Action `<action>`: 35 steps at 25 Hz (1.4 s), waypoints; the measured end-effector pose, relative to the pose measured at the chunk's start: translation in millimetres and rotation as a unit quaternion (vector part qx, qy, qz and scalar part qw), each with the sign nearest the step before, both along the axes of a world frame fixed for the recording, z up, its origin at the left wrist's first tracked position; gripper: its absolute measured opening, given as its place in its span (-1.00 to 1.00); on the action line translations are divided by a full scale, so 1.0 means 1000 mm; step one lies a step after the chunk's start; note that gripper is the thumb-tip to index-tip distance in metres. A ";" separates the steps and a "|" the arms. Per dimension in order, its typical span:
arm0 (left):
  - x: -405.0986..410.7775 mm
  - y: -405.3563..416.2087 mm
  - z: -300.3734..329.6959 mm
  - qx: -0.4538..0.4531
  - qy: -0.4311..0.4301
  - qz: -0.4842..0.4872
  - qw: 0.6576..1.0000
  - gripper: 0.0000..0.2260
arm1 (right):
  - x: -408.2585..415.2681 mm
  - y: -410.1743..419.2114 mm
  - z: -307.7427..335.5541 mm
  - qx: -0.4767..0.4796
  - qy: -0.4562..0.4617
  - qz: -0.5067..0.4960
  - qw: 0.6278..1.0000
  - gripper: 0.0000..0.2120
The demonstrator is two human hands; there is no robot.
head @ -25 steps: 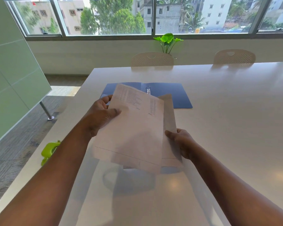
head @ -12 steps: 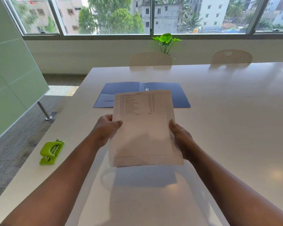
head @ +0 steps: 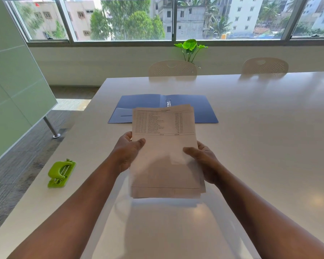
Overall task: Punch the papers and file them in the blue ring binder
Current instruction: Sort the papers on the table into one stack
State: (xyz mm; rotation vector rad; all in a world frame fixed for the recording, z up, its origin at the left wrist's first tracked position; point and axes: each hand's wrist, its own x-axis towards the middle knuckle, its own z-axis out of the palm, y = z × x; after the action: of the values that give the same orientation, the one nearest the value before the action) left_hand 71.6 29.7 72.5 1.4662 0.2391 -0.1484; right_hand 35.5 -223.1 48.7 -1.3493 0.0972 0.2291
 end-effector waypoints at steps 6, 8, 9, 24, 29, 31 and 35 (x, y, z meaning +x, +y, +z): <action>-0.007 0.003 0.010 0.071 -0.081 -0.029 0.994 -0.70 | 0.009 -0.001 0.000 -0.018 -0.055 -0.048 0.997 -0.76; -0.009 0.003 0.012 0.081 -0.101 -0.033 0.991 -0.69 | 0.009 -0.001 0.002 -0.018 -0.077 -0.062 0.995 -0.76; -0.009 0.002 0.014 0.089 -0.115 -0.031 0.989 -0.69 | 0.007 0.000 0.004 -0.015 -0.092 -0.074 0.993 -0.77; -0.014 -0.009 0.025 0.117 -0.249 0.004 0.961 -0.78 | 0.001 0.009 0.041 -0.066 -0.173 -0.094 0.978 -0.82; -0.009 -0.005 0.022 0.083 -0.248 -0.011 0.965 -0.77 | 0.007 0.004 0.040 -0.085 -0.155 -0.076 0.981 -0.74; -0.013 -0.006 0.013 0.068 -0.223 -0.026 0.972 -0.79 | 0.008 0.004 0.033 -0.118 -0.136 -0.066 0.981 -0.66; -0.012 -0.004 0.014 0.074 -0.225 -0.021 0.971 -0.78 | 0.012 0.006 0.030 -0.101 -0.139 -0.067 0.983 -0.64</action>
State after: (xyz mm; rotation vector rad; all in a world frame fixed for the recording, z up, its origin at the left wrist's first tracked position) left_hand 59.3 25.7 86.2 1.6103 -0.1544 0.1732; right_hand 47.0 -216.7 79.1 -1.5573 -0.0244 -0.0873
